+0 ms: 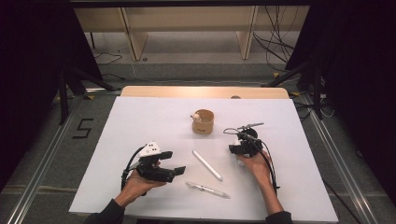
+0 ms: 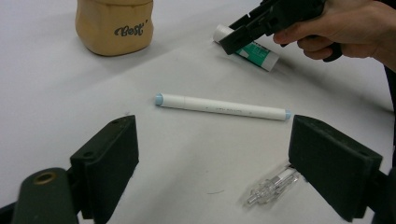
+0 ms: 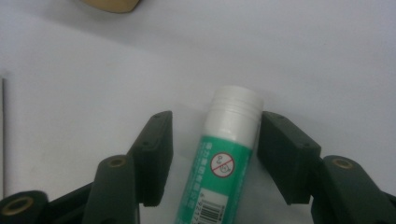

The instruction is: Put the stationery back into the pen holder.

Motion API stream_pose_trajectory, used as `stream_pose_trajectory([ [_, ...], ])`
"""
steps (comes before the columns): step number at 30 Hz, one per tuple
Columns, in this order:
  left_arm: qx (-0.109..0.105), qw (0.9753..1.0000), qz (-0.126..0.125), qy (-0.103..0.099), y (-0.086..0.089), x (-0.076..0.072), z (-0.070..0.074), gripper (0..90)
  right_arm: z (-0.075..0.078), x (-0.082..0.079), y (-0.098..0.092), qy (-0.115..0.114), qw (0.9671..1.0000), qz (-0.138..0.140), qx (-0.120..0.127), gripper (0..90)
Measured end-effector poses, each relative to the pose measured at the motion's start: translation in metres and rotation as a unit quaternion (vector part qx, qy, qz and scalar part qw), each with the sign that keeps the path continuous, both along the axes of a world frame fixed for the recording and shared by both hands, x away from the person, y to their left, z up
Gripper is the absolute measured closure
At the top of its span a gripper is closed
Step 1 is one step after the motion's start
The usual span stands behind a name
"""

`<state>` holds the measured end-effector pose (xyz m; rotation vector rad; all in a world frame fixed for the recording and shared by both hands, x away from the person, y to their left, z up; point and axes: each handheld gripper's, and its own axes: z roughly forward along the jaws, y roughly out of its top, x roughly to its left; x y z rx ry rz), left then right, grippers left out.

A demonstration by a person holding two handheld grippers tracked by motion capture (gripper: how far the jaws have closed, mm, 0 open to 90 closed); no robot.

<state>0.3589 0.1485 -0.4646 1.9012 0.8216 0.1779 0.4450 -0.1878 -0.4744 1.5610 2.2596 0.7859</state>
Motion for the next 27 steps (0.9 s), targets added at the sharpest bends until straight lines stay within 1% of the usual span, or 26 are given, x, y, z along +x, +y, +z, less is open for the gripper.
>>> stream_pose_trajectory([
  [4,0.0,1.0,0.002,0.001,0.0005,0.0,-0.0004,15.7,0.0,0.0016,0.0046,-0.003,0.9998,-0.003,-0.02,52.2],
  [5,0.0,1.0,0.001,0.001,0.0004,-0.0001,-0.0003,15.7,-0.0001,0.0019,0.0051,-0.004,0.9998,-0.006,-0.021,53.2],
  [8,0.003,1.0,-0.001,0.0,-0.0003,-0.0006,-0.001,15.7,-0.0002,0.0024,0.0032,-0.004,0.9998,-0.014,-0.014,57.0],
  [9,0.007,1.0,-0.003,-0.001,-0.0007,-0.0005,-0.001,15.7,0.0002,0.0023,0.0025,0.0,0.9998,-0.018,-0.011,57.6],
  [11,0.006,1.0,-0.005,-0.002,-0.0016,-0.0006,-0.0005,15.7,0.0004,0.0024,0.0017,0.001,0.9997,-0.024,-0.004,59.0],
  [15,0.006,0.9999,-0.008,-0.003,-0.0026,-0.0012,-0.0008,15.7,0.001,0.0025,0.001,0.004,0.9995,-0.033,-0.002,64.4],
  [20,0.007,0.9999,-0.007,-0.002,-0.0024,-0.0007,-0.002,15.7,0.0023,0.0032,0.0031,0.011,0.9992,-0.038,-0.011,65.2],
  [24,0.005,1.0,-0.005,-0.001,-0.001,-0.0002,-0.0021,15.7,0.0034,0.003,0.0041,0.014,0.9992,-0.032,-0.019,65.4],
  [27,0.006,1.0,-0.005,0.0,-0.0001,0.0004,-0.0025,15.7,0.0037,0.0025,0.0024,0.016,0.9994,-0.027,-0.016,65.4],
])
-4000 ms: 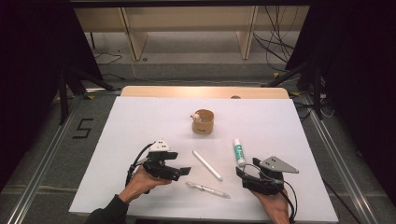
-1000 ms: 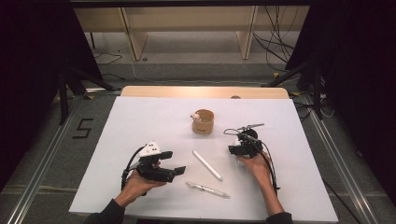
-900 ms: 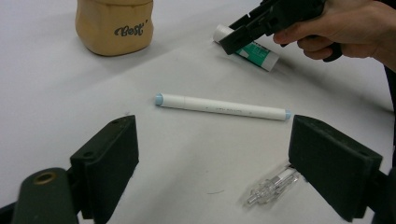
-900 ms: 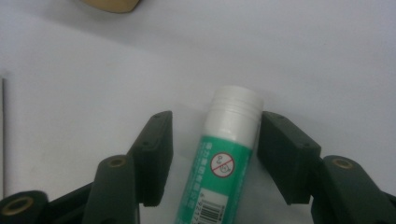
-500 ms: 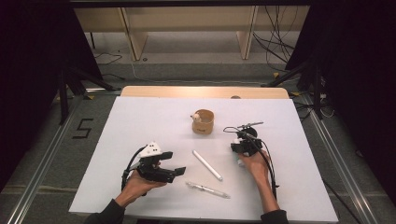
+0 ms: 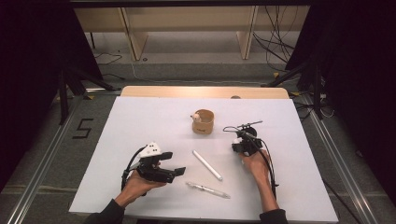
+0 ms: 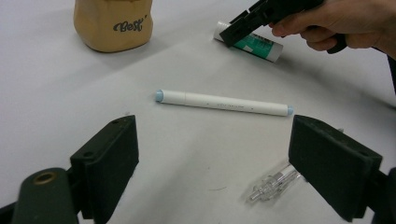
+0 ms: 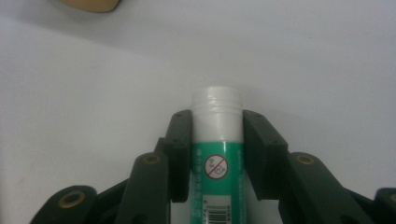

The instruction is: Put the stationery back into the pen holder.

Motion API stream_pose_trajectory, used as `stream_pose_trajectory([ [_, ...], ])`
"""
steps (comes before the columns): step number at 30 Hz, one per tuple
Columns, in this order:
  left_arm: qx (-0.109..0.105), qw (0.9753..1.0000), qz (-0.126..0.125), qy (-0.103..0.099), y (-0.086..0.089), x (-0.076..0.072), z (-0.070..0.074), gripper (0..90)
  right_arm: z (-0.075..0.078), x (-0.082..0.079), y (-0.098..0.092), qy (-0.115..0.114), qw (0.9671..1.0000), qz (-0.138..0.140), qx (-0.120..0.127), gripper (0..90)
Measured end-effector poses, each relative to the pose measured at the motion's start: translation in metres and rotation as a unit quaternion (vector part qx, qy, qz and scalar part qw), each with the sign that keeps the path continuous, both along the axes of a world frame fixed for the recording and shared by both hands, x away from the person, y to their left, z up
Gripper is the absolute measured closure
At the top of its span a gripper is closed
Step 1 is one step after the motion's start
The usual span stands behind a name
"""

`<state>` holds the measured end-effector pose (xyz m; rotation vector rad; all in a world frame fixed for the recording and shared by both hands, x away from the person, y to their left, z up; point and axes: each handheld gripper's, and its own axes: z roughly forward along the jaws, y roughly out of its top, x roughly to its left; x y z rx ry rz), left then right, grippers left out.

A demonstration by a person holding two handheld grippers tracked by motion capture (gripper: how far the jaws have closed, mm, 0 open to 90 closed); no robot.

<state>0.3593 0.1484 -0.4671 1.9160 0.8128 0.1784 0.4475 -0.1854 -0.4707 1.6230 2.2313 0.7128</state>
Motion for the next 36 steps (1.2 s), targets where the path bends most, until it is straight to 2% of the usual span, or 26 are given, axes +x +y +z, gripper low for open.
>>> stream_pose_trajectory([
  [5,-0.001,1.0,0.003,0.0,0.002,0.001,-0.001,15.7,0.001,-0.001,-0.003,-0.004,1.0,0.004,0.007,65.6],
  [14,-0.007,0.9999,0.013,0.001,0.006,0.003,-0.002,15.7,0.014,-0.006,-0.008,-0.042,0.9985,0.006,0.036,65.7],
  [17,-0.011,0.9998,0.016,0.001,0.007,0.003,-0.003,15.7,0.018,-0.007,-0.011,-0.061,0.9969,0.006,0.05,65.7],
  [21,-0.015,0.9996,0.021,0.005,0.009,0.005,-0.005,15.7,0.026,-0.008,-0.011,-0.096,0.9928,0.007,0.072,65.6],
  [28,-0.017,0.9996,0.022,0.003,0.01,0.006,-0.005,15.7,0.043,0.0,-0.003,-0.153,0.9817,0.014,0.112,65.6],
  [32,-0.018,0.9996,0.024,0.002,0.011,0.006,-0.005,15.7,0.051,0.006,0.007,-0.17,0.9776,0.021,0.123,65.6],
  [36,-0.019,0.9996,0.022,0.001,0.011,0.005,-0.005,15.7,0.058,0.011,0.015,-0.188,0.9716,0.031,0.14,65.6],
])
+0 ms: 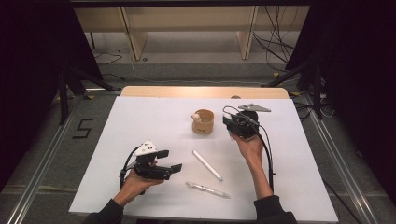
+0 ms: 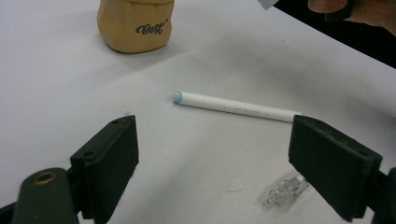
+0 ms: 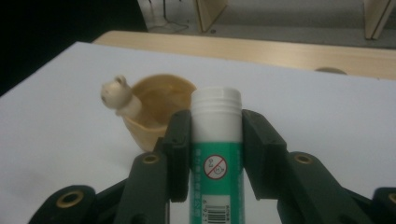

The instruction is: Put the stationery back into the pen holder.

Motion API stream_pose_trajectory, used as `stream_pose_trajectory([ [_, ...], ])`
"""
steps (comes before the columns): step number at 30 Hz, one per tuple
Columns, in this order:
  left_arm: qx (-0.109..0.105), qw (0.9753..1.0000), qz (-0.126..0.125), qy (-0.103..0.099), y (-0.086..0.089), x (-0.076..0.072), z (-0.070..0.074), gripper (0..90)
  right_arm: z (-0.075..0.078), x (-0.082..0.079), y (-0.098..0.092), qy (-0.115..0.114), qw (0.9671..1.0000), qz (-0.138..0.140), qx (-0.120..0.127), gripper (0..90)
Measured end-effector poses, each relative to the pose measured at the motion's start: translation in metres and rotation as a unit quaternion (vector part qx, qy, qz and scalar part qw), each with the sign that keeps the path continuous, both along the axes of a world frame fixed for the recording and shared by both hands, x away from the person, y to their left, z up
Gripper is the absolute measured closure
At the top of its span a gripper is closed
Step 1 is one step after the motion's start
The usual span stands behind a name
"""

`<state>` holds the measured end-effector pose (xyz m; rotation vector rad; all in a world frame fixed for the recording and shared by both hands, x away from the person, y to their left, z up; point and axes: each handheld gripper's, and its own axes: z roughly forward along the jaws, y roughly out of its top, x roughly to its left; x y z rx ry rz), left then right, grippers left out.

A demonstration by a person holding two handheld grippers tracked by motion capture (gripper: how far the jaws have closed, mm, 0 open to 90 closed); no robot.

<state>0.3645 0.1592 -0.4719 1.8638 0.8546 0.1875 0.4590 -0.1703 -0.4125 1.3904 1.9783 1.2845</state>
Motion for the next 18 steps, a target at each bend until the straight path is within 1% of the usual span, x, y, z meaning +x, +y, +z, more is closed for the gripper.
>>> stream_pose_trajectory([
  [2,0.0,1.0,-0.001,-0.001,-0.001,0.0,0.0,15.7,0.003,0.004,0.004,-0.006,1.0,0.004,0.006,65.5],
  [5,0.001,1.0,-0.005,-0.004,-0.001,-0.001,0.001,15.7,0.009,0.009,0.011,-0.017,0.9998,0.009,0.008,65.5],
  [9,-0.004,1.0,-0.004,-0.003,0.0,-0.001,0.0,15.7,0.015,0.016,0.019,-0.034,0.9992,0.015,0.015,65.5],
  [11,-0.002,1.0,-0.004,-0.002,0.0,-0.001,0.0,15.7,0.017,0.018,0.023,-0.043,0.9988,0.017,0.016,65.5],
  [15,-0.002,1.0,-0.005,-0.001,0.0,-0.001,0.0,15.7,0.02,0.025,0.028,-0.051,0.9981,0.02,0.03,65.5],
  [18,-0.002,1.0,-0.006,-0.001,0.0,-0.001,0.0,15.7,0.021,0.029,0.031,-0.054,0.9978,0.02,0.034,65.5],
])
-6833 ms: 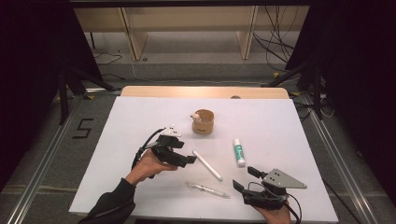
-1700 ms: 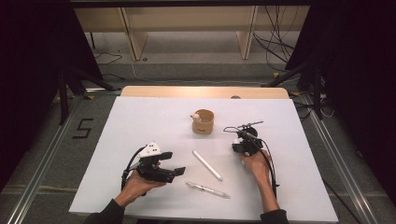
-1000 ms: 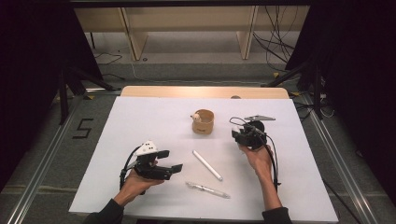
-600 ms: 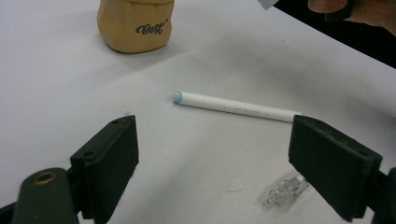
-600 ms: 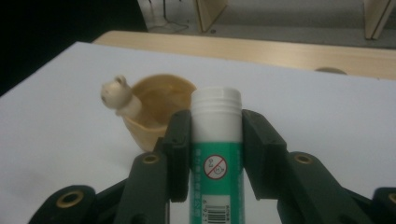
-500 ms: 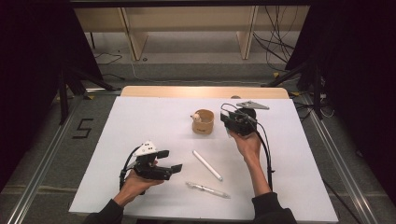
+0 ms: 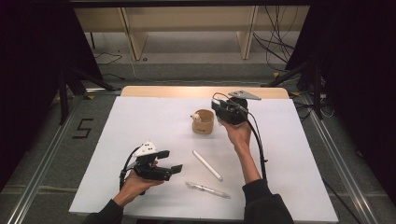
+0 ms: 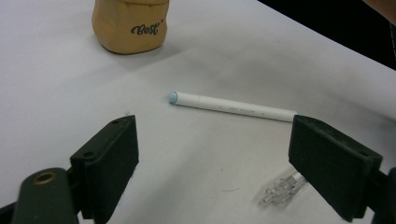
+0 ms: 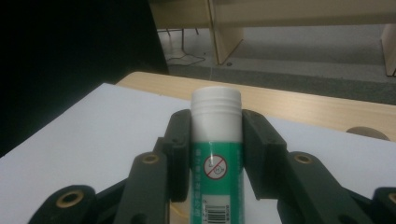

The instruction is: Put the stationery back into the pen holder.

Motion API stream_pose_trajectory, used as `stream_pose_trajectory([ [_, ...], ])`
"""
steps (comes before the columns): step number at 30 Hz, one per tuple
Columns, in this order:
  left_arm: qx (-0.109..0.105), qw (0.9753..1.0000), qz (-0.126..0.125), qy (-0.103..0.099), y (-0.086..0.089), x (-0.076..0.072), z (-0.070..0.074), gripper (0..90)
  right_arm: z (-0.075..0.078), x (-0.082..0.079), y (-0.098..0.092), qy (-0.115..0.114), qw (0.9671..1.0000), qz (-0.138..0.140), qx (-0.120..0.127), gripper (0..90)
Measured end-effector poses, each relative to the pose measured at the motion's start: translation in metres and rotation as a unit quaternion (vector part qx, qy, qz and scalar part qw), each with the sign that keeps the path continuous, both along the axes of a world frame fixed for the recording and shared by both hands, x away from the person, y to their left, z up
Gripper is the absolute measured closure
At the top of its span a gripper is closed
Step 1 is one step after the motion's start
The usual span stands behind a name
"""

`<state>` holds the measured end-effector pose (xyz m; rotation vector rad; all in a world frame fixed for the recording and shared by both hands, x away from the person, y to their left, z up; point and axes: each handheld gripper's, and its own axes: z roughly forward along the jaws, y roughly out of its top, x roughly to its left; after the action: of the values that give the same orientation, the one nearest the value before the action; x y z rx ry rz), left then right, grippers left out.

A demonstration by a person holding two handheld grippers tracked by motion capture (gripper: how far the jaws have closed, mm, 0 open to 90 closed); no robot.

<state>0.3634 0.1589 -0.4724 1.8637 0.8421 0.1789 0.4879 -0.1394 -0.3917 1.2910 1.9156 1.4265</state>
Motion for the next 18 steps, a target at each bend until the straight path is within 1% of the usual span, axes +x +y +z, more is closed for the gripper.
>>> stream_pose_trajectory([
  [3,-0.001,1.0,-0.001,0.001,0.0,0.0,0.0,15.7,0.001,0.004,0.004,-0.009,1.0,-0.001,-0.002,65.5],
  [8,-0.001,1.0,-0.002,0.0,-0.001,0.0,-0.001,15.7,0.004,0.01,0.009,-0.018,0.9998,0.001,0.013,65.5],
  [11,0.002,1.0,-0.005,0.001,-0.001,-0.001,-0.001,15.7,0.005,0.012,0.012,-0.028,0.9995,0.002,0.011,65.5],
  [14,0.004,1.0,-0.009,-0.001,-0.002,-0.001,-0.001,15.7,0.004,0.016,0.016,-0.028,0.9995,0.002,0.015,65.5],
  [18,0.002,1.0,-0.01,0.002,-0.003,-0.002,-0.001,15.7,0.0,0.021,0.02,-0.029,0.9994,0.003,0.018,65.5],
])
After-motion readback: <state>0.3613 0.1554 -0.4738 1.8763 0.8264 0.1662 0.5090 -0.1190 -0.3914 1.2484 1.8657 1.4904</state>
